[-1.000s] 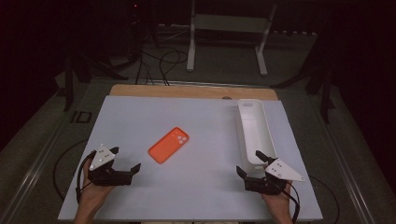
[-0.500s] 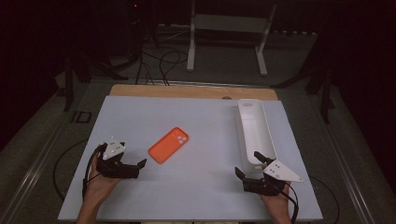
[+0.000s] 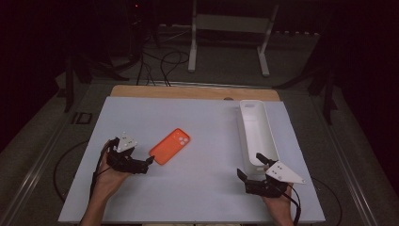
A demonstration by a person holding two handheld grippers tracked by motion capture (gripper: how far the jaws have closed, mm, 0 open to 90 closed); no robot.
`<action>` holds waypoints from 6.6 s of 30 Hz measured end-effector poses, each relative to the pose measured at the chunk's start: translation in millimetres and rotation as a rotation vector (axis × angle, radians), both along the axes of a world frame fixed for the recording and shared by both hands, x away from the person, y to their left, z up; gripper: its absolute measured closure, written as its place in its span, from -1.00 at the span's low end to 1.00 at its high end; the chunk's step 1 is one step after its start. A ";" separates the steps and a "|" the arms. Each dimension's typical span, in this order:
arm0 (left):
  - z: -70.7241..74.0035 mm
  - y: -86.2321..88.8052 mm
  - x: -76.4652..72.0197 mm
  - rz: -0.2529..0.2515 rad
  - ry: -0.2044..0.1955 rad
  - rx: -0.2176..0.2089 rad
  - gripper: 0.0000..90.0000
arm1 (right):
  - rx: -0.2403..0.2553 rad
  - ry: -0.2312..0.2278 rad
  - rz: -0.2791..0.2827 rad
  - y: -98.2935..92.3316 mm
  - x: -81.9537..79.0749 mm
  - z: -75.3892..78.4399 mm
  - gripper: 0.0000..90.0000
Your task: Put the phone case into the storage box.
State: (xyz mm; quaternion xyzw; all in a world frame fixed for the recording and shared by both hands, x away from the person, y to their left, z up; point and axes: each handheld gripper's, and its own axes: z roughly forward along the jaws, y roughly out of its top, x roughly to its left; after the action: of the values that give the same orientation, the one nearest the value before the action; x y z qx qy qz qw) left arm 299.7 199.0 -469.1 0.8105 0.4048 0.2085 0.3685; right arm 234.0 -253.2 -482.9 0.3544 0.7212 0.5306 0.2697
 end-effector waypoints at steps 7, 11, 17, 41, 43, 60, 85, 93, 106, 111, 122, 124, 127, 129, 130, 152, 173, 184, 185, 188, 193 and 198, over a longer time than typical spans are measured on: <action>-3.3 -7.0 7.9 -0.016 0.010 0.013 -1.00 | -0.001 -0.002 -0.004 -0.7 0.1 0.0 -0.80; -4.6 -9.8 10.5 -0.019 0.017 0.022 -1.00 | 0.000 -0.002 -0.003 -0.9 0.1 0.0 -0.80; -9.3 -12.9 16.8 -0.024 0.037 0.041 -1.00 | 0.001 0.000 0.000 -0.2 -0.1 -0.4 -0.80; -21.6 -16.3 32.3 -0.026 0.073 0.054 -1.00 | -0.006 0.000 0.000 0.5 -0.4 -1.1 -0.80; -23.3 -16.5 33.9 -0.023 0.080 0.059 -1.00 | -0.006 0.000 -0.001 0.4 -0.7 -0.9 -0.80; -32.2 -22.5 40.0 -0.038 0.101 0.058 -1.00 | -0.011 0.000 0.002 1.0 -1.0 -1.1 -0.80; -42.0 -34.9 45.0 -0.058 0.144 0.071 -1.00 | -0.009 0.000 0.000 0.5 -0.8 -1.2 -0.80; -45.7 -38.7 46.8 -0.073 0.167 0.085 -1.00 | -0.009 0.001 0.000 0.5 -0.6 -1.4 -0.80; -53.1 -44.6 51.2 -0.075 0.206 0.118 -0.97 | -0.010 0.000 -0.001 0.3 -0.3 -1.7 -0.80; -53.8 -45.3 52.5 -0.083 0.218 0.107 -0.91 | -0.010 0.000 -0.002 0.1 -0.4 -1.6 -0.80; -51.6 -46.5 52.3 -0.105 0.233 0.116 -0.76 | -0.011 0.003 0.000 1.9 -0.7 -1.7 -0.80; -50.6 -47.4 53.2 -0.103 0.241 0.122 -0.74 | -0.012 0.002 0.000 2.1 -0.7 -1.6 -0.80; -49.6 -48.5 54.1 -0.101 0.247 0.131 -0.71 | -0.015 0.001 0.002 2.2 -0.5 -1.7 -0.80; -49.4 -48.8 54.6 -0.102 0.249 0.134 -0.71 | -0.014 0.002 0.002 2.5 -0.6 -1.7 -0.80; -49.6 -48.7 54.7 -0.105 0.248 0.134 -0.71 | -0.014 0.003 0.001 2.7 -0.6 -1.7 -0.80; -48.7 -48.2 53.5 -0.106 0.242 0.133 -0.64 | -0.015 0.005 0.005 3.5 0.1 -1.6 -0.80; -33.0 -45.3 46.4 -0.075 0.168 0.097 -0.63 | -0.011 0.011 0.001 3.3 0.7 -1.7 -0.80; -24.6 -44.2 41.3 -0.070 0.137 0.082 -0.63 | -0.007 0.013 0.001 4.2 1.7 -0.9 -0.80; -24.3 -44.5 40.8 -0.070 0.134 0.079 -0.63 | -0.004 0.013 -0.001 4.3 1.9 -0.7 -0.80; -21.8 -44.7 38.5 -0.072 0.123 0.082 -0.63 | -0.004 0.011 -0.003 4.0 2.6 0.1 -0.80; -17.5 -45.0 36.0 -0.073 0.106 0.076 -0.63 | 0.005 0.018 0.000 4.0 4.2 2.3 -0.80; -13.1 -44.6 34.0 -0.077 0.092 0.073 -0.63 | 0.017 0.029 0.006 5.2 6.1 4.2 -0.80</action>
State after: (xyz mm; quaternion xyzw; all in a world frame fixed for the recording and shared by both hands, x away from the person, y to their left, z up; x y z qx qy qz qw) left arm 333.7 154.4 -482.2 0.8472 0.3817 0.1712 0.3273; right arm 240.0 -248.0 -478.7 0.3621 0.7216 0.5323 0.2546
